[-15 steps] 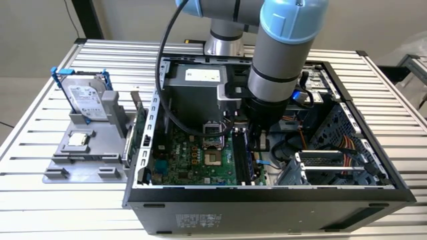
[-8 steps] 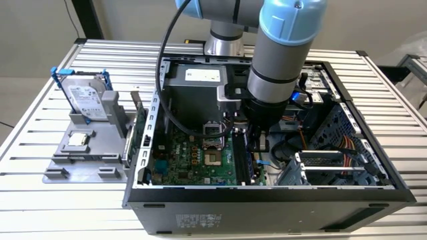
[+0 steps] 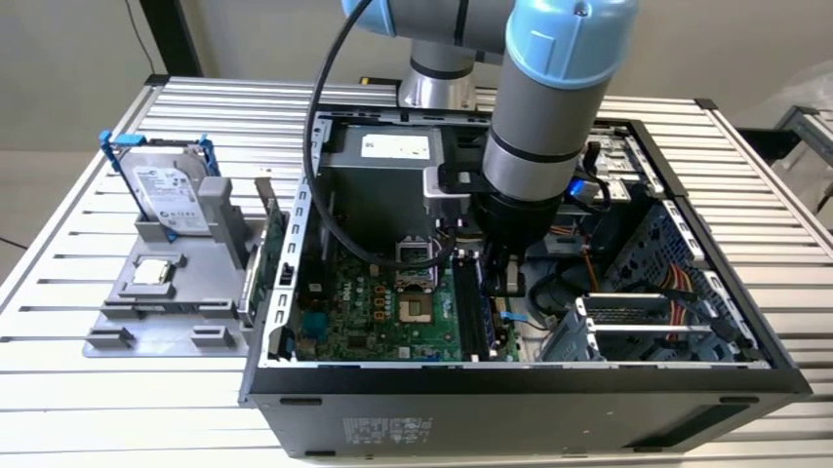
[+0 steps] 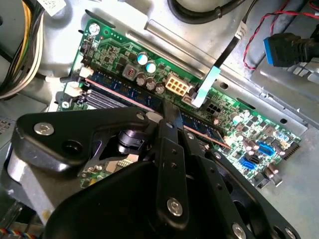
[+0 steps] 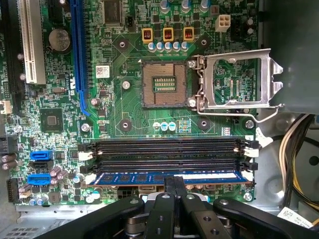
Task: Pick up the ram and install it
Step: 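Press down the ram until it locks into place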
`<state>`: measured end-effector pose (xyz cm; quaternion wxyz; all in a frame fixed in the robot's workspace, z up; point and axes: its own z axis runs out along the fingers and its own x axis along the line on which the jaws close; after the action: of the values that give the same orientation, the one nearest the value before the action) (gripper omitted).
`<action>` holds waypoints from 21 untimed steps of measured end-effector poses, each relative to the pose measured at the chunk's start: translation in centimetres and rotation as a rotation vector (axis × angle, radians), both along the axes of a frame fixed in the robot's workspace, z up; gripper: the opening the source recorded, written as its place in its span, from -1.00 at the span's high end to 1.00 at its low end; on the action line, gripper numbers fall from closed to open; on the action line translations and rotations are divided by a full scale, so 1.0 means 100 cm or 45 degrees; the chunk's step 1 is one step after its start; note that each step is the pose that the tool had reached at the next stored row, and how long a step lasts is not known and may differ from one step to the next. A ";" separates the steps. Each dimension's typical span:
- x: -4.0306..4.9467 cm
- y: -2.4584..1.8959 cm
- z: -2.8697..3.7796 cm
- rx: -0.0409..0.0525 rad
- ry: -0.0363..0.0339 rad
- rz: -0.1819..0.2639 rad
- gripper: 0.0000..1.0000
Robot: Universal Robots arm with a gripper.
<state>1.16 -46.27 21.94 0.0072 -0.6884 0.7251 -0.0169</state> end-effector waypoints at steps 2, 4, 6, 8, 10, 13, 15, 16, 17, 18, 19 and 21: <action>0.0000 0.0000 0.0015 0.001 -0.0002 0.000 1.00; 0.0000 0.0002 0.0038 0.002 -0.0006 0.000 1.00; 0.0000 0.0000 0.0077 0.000 -0.0001 0.000 1.00; 0.0000 -0.0001 0.0110 0.000 0.0001 0.000 1.00; 0.0000 -0.0001 0.0135 0.000 0.0002 0.000 1.00; 0.0000 -0.0001 0.0181 0.000 0.0005 0.000 1.00; 0.0000 -0.0001 0.0206 0.000 0.0008 0.000 1.00; 0.0000 -0.0001 0.0222 0.000 0.0012 0.000 1.00; 0.0000 -0.0001 0.0237 0.000 0.0014 0.000 1.00; 0.0000 -0.0001 0.0250 0.000 0.0015 0.000 1.00; 0.0000 -0.0001 0.0268 0.000 0.0015 0.000 1.00; 0.0000 -0.0001 0.0314 0.000 0.0018 0.000 1.00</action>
<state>1.16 -46.27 25.08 0.0066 -0.6884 0.7251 -0.0165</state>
